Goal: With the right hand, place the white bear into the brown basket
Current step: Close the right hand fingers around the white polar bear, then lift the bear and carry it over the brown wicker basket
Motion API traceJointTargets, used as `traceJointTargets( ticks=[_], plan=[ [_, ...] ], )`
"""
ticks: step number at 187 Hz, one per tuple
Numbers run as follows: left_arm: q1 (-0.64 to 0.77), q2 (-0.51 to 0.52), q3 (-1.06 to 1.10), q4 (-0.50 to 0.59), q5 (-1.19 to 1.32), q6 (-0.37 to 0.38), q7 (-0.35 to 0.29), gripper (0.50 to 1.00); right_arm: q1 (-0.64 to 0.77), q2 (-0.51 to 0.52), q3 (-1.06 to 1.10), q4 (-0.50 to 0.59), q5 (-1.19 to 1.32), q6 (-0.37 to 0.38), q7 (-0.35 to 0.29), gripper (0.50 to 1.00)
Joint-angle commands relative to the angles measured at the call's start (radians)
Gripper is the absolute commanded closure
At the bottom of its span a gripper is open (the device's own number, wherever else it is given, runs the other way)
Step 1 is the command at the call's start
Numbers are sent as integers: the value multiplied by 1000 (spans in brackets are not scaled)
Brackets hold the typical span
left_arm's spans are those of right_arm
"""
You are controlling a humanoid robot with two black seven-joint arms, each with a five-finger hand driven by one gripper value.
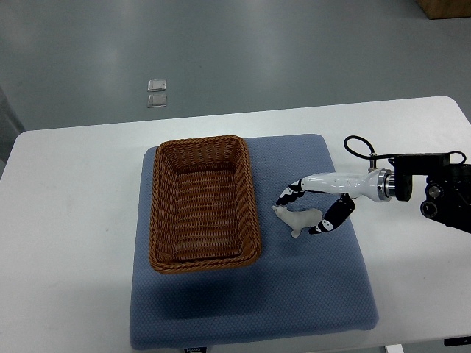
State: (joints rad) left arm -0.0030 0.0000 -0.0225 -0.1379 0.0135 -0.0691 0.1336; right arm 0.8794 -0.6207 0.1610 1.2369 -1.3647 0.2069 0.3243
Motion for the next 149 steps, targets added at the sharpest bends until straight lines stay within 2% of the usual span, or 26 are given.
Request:
traceJointTargets(
  ticks=[1, 43, 61, 80, 97, 115, 149],
  plan=[
    [0, 0, 1, 0, 0, 0, 0, 500, -5, 2, 0, 0, -5, -3, 1, 703],
    [0, 0, 1, 0, 0, 0, 0, 500, -10, 9, 0, 0, -5, -3, 1, 707],
    [0, 0, 1, 1, 0, 0, 0, 500, -11, 9, 0, 0, -11, -3, 1, 750],
    [0, 0, 1, 1, 0, 0, 0, 500, -14, 16, 0, 0, -33, -11, 2, 848],
    [0, 0, 1, 1, 0, 0, 0, 500, -17, 25, 0, 0, -40, -14, 4, 891],
    [0, 0, 1, 1, 0, 0, 0, 500, -17, 25, 0, 0, -42, -14, 6, 1000],
    [0, 0, 1, 1, -1, 0, 0, 500, -5, 6, 11, 1, -34, -17, 9, 1000]
  ],
)
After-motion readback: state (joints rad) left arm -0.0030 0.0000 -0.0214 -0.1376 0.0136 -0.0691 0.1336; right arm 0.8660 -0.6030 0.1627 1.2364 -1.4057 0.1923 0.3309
